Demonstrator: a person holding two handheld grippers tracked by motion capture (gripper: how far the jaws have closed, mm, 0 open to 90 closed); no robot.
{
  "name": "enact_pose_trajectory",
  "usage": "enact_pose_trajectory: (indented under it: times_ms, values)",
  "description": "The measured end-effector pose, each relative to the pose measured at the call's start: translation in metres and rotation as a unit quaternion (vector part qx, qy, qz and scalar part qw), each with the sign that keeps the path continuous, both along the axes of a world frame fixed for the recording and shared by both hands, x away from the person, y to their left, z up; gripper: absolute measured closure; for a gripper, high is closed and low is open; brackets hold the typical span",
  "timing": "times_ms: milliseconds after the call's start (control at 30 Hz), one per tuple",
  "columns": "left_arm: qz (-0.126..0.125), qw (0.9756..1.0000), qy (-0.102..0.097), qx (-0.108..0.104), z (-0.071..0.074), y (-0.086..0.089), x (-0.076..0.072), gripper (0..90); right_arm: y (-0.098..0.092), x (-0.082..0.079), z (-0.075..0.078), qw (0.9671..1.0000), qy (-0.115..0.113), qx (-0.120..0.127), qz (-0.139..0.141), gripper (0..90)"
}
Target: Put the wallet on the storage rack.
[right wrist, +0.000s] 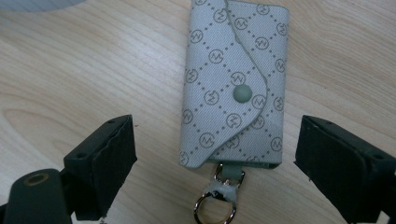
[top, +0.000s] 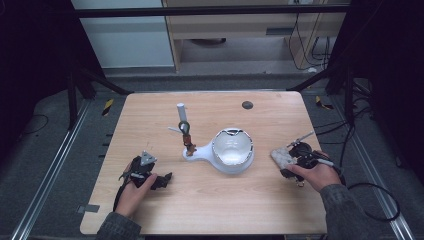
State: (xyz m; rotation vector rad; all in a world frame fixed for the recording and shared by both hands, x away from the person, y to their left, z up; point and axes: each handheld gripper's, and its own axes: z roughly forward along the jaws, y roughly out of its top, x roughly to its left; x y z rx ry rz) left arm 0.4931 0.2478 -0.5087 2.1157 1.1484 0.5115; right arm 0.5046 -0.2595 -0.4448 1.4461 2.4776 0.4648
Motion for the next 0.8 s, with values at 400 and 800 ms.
enact_pose_trajectory:
  times_ms: [400,800]
  values:
    - [-0.006,1.0000,0.000,0.000,0.000,-0.002,0.000,0.0,-0.001,0.016,-0.013,0.9996,0.020,-0.005,-0.018,17.9]
    - [-0.008,1.0000,0.000,0.000,0.000,-0.002,-0.001,0.0,-0.006,0.020,-0.022,0.9992,0.030,0.005,-0.027,22.5]
